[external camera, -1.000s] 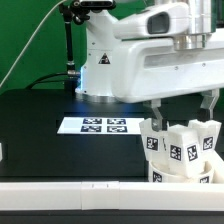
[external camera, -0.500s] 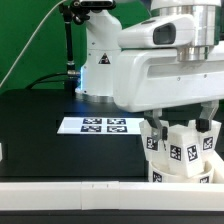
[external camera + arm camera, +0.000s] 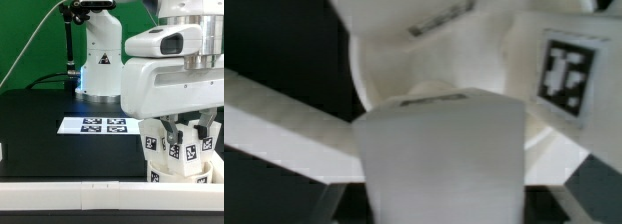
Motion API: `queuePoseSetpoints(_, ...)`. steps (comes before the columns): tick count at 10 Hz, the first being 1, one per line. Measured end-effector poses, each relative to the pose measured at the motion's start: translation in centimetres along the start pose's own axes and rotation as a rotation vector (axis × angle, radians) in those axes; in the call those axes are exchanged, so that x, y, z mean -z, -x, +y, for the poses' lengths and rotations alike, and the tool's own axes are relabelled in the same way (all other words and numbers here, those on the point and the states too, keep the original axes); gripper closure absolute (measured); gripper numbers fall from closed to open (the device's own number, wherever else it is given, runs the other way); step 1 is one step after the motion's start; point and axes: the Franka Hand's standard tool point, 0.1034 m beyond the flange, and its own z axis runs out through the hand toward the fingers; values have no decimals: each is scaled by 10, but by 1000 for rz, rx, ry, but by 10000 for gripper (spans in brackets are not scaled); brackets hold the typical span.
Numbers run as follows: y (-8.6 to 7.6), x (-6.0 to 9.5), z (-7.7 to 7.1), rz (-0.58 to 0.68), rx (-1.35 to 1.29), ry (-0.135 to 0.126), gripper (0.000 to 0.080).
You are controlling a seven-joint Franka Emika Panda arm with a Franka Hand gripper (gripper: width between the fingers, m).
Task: Assemble stool
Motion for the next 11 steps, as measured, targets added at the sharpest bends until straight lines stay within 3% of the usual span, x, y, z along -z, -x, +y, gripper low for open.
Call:
queuePoseSetpoints(2,0,0,1,0,-43,-1,459)
queuePoseSetpoints(6,-3,-3,1,37,-676,-12,459)
queuePoseSetpoints(7,-5,-3,-3,44,-821,-27,459)
queuePoseSetpoints(11,-7,-3,-5,42,-1105,-38,459)
